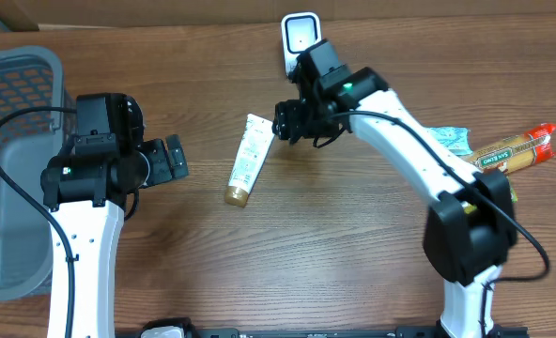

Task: Scan the item barcode
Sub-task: 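Move the right gripper to the white-and-gold tube and grasp it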

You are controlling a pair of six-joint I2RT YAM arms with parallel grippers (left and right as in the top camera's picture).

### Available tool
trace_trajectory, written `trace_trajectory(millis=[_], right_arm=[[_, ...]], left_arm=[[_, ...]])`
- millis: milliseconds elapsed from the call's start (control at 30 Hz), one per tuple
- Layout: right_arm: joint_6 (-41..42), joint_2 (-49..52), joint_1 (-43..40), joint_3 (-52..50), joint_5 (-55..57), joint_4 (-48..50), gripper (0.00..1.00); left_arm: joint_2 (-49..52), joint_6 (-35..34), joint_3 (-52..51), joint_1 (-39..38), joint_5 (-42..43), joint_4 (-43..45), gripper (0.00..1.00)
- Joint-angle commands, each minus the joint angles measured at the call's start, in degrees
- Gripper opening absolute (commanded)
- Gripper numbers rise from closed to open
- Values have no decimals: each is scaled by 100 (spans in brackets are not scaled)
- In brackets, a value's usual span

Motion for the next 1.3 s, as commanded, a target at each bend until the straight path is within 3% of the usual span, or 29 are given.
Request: trace_trajectory(millis=[0, 467, 933, 1100, 1267], right_arm=[[459, 382, 37, -26, 175, 107, 73], [1145, 1069, 378, -28, 46, 1303, 71], [1353, 1292, 706, -26, 332, 1534, 74], [1091, 1292, 706, -26, 789, 1292, 57], [1086, 1292, 706, -26, 1163, 573, 54]], left_arm=[[-39, 111, -11, 35, 22, 2, 100], [-39, 111, -11, 35, 24, 2, 100], [-39, 109, -11, 35, 24, 2, 100], [-39, 109, -11, 35, 24, 2, 100], [-39, 109, -11, 35, 24, 2, 99]])
